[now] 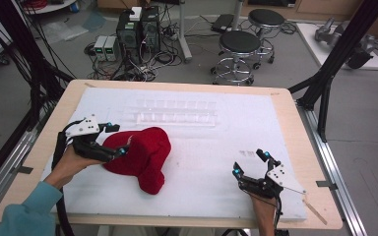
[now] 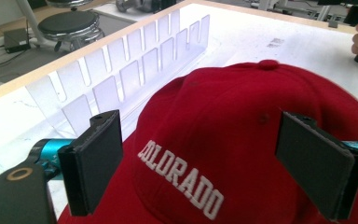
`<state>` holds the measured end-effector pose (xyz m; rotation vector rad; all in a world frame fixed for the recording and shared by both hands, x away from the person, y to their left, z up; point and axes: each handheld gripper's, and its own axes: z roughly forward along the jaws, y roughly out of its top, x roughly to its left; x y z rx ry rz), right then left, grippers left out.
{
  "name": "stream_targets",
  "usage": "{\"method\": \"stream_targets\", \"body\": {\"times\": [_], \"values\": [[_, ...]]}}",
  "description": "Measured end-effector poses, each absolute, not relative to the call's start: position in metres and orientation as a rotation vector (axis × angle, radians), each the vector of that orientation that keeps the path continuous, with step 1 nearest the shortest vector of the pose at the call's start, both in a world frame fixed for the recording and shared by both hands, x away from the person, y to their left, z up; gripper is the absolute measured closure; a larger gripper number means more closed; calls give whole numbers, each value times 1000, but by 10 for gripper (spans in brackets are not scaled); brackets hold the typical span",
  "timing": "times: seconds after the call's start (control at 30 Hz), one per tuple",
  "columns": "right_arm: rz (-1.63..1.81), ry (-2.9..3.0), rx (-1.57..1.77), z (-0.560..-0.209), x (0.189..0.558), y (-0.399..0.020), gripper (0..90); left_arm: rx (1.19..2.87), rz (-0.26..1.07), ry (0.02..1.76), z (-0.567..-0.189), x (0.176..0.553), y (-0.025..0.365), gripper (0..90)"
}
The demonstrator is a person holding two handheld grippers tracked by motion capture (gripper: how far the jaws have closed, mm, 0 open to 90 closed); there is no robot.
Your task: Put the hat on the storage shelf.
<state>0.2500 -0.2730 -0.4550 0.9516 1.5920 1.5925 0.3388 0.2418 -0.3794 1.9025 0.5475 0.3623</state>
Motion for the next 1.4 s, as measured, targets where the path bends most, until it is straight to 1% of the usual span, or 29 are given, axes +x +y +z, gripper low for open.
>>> {"method": "stream_targets", "body": {"times": [0.1, 0.3, 0.37, 0.43, 0.53, 0.7, 0.9, 0.97, 1.2, 1.33, 1.4], "values": [[1593, 1593, 958, -455, 250, -273, 62, 1916, 326, 518, -381, 344, 238, 162], [1594, 1595, 960, -455, 250, -273, 61, 1950, 315, 480, -378, 352, 231, 172], [1592, 1596, 960, -455, 250, -273, 62, 1989, 310, 459, -380, 355, 228, 175], [1592, 1596, 959, -455, 250, -273, 62, 1991, 287, 446, -382, 357, 225, 193], [1593, 1598, 956, -455, 250, -273, 62, 2019, 282, 410, -386, 358, 223, 244], [1592, 1594, 957, -455, 250, -273, 62, 2050, 241, 405, -392, 362, 219, 250], [1593, 1597, 963, -455, 250, -272, 62, 2079, 227, 398, -398, 367, 216, 256], [1593, 1596, 957, -455, 250, -273, 62, 2083, 221, 386, -400, 369, 215, 278], [1592, 1596, 958, -455, 250, -273, 62, 2115, 215, 362, -405, 372, 212, 415], [1591, 1595, 958, -455, 250, -273, 62, 2127, 215, 357, -408, 374, 210, 455], [1592, 1597, 961, -455, 250, -272, 62, 2135, 218, 348, -409, 375, 210, 492]]}}
